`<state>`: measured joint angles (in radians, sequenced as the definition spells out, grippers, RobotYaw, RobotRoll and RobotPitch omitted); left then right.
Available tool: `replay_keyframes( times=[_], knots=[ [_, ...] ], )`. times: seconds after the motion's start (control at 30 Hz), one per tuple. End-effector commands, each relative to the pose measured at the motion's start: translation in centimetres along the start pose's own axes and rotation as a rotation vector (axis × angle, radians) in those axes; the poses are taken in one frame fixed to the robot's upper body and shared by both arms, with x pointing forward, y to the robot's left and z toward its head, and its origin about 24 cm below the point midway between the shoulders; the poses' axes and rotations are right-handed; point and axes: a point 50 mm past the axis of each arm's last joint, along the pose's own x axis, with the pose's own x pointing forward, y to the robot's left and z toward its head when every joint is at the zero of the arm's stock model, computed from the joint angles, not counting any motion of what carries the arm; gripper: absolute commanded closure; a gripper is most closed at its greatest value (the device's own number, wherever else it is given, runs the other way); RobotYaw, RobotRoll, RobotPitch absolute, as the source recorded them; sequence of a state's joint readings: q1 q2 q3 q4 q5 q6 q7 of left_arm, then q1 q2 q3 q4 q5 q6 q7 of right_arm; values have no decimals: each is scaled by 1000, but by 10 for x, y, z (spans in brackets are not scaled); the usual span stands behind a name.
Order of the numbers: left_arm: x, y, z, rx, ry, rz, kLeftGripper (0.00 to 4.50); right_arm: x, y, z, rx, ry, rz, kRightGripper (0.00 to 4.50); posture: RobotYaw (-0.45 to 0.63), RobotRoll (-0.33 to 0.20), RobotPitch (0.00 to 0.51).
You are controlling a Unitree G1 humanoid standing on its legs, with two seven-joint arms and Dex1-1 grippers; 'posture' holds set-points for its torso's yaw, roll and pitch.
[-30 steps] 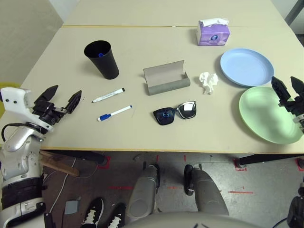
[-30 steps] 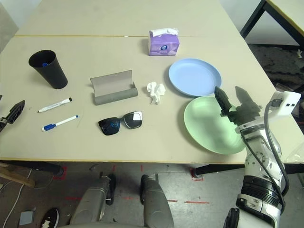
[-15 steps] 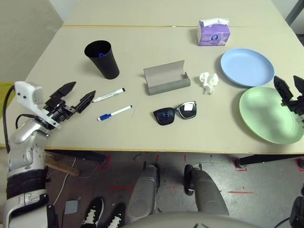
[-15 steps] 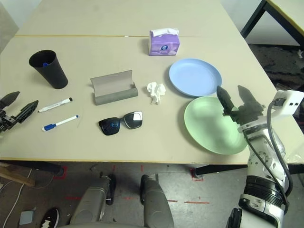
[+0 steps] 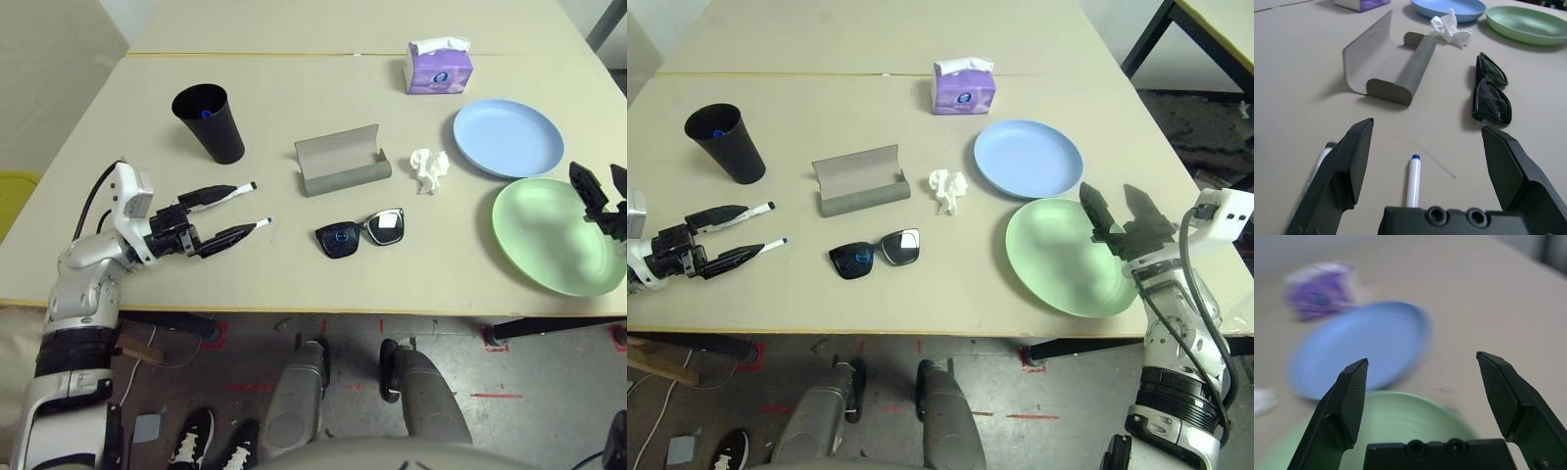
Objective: Organize and tidy the items on the table.
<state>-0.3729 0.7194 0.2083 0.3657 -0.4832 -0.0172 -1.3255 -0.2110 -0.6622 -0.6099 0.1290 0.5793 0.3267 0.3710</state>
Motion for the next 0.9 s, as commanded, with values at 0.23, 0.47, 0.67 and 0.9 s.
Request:
replay_keyframes(
  times=[0.23, 0.47, 0.67, 0.9],
  knots=[
    [8, 6, -12, -8, 14, -20, 22, -48, -7, 50, -128, 337, 37, 0, -191, 0, 259],
    [18, 7, -18, -10, -2, -37, 22, -79, -10, 42, -135, 573, 65, 0, -214, 0, 258],
    [18, 7, -19, -11, -8, -40, 22, -88, -2, 26, -43, 684, 129, 0, -211, 0, 262],
    [14, 3, -20, -11, -3, -41, 22, -82, 7, 22, 5, 688, 167, 0, -187, 0, 274]
  ],
)
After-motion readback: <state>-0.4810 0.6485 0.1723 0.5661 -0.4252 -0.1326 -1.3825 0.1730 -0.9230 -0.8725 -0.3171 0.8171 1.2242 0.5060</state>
